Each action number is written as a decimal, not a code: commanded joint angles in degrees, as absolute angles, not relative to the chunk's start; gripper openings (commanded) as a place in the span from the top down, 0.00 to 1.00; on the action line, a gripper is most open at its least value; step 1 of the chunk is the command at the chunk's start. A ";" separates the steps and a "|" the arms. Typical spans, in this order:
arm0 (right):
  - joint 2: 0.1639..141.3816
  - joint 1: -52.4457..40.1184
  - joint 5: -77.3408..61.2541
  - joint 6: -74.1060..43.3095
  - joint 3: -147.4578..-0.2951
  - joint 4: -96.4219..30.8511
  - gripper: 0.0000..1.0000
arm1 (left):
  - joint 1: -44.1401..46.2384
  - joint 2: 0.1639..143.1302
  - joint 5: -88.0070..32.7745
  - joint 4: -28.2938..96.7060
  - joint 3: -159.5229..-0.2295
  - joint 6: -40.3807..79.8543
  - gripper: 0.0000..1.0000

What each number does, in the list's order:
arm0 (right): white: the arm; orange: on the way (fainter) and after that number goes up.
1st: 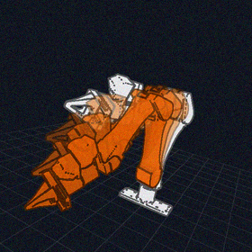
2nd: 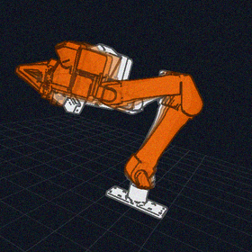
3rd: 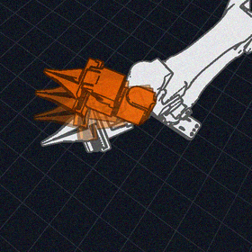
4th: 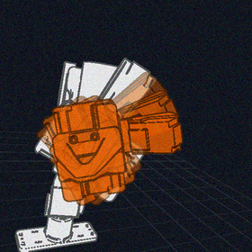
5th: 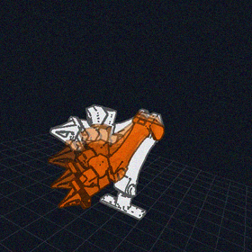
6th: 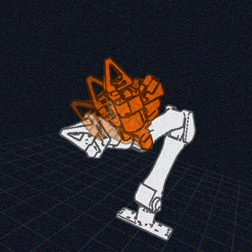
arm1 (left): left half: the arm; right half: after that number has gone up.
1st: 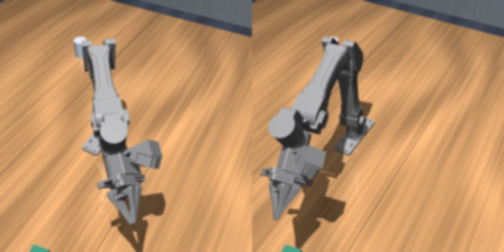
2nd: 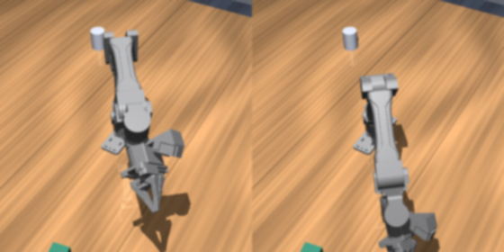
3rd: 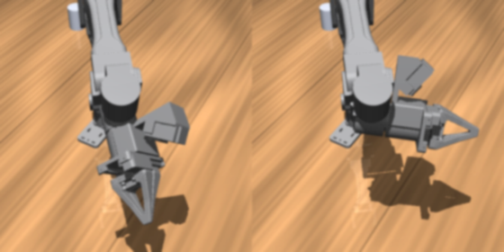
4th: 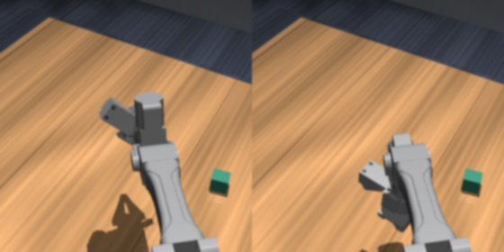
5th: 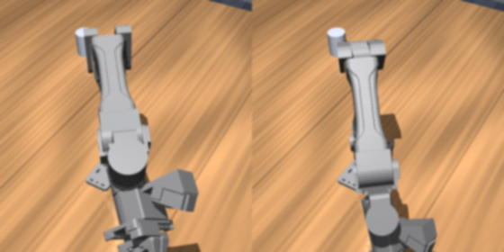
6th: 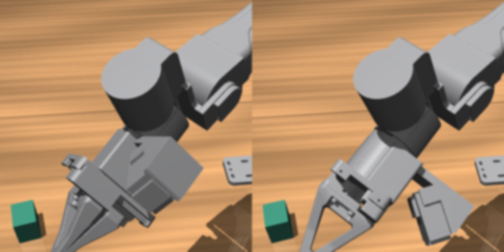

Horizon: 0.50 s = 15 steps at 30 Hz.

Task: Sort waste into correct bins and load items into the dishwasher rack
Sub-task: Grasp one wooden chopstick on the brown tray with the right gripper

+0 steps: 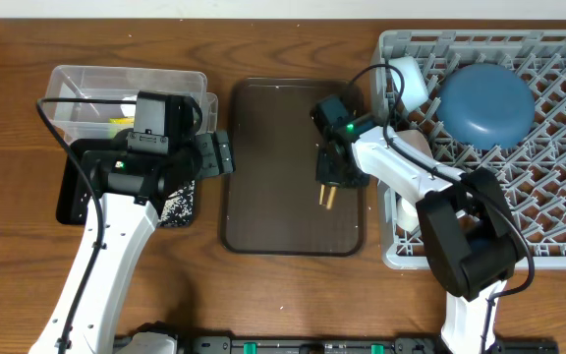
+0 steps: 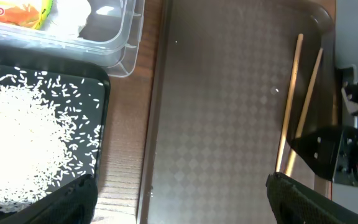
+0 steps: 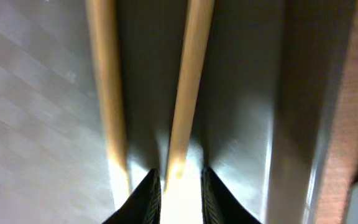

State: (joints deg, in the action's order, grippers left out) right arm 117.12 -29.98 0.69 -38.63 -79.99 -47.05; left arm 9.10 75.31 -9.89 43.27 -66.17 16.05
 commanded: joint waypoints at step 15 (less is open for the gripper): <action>117.64 -30.39 -8.12 -25.71 -85.38 -53.45 0.99 | 8.91 74.89 -9.37 43.33 -66.98 15.29 0.11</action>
State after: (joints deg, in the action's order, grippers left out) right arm 117.32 -29.98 -3.42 -32.88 -81.41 -52.10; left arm 9.10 75.31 -9.91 43.27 -66.17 16.05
